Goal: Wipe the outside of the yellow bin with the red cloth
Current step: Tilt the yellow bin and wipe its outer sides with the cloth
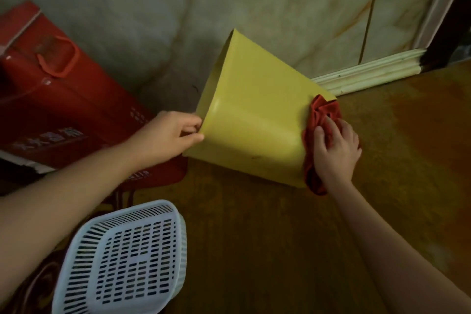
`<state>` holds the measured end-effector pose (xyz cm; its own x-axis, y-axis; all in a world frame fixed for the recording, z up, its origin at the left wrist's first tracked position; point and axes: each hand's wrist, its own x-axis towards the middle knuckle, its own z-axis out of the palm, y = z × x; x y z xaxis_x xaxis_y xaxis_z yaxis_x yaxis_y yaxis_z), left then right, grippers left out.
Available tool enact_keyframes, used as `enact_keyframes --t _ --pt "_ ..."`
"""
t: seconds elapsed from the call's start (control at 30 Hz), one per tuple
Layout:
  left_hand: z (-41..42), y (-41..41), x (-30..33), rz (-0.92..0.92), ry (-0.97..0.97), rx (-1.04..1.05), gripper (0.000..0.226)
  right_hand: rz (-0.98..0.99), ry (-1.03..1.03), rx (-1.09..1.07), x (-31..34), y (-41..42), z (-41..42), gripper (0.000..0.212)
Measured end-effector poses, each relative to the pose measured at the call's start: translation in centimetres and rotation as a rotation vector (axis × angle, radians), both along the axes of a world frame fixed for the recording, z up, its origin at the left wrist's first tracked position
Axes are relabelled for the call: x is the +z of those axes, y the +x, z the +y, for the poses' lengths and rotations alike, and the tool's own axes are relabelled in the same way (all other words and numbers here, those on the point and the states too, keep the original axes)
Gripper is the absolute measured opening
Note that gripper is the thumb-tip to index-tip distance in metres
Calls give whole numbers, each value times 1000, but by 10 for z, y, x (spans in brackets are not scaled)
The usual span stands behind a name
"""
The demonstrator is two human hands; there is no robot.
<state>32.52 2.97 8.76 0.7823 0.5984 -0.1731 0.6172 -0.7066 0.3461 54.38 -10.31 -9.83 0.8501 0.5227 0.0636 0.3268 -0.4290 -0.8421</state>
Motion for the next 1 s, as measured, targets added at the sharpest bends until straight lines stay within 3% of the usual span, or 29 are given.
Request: enact_keyframes --t 0.3,0.47,0.57,0.63,0.8,0.87,0.93,1.0 --pt "-21 73 31 -271 258 -46 20 76 256 -53 57 -5 5 53" --pt "-22 128 61 -341 78 25 40 -138 420 37 126 -30 14 56" --pt "-13 131 61 -300 -99 125 26 -284 364 158 130 -45 18 52" --pt "4 121 61 -299 -148 241 17 -273 265 246 105 -41 11 52" --pt "35 83 65 -336 -318 430 14 49 24 140 31 -10 -17 51" --pt "41 71 66 -281 -322 415 17 83 19 128 30 -5 -8 51" --pt "40 52 70 -66 -208 375 24 45 2 154 34 -5 2 51" --pt "25 19 71 110 -244 358 45 38 -9 155 35 -4 7 49"
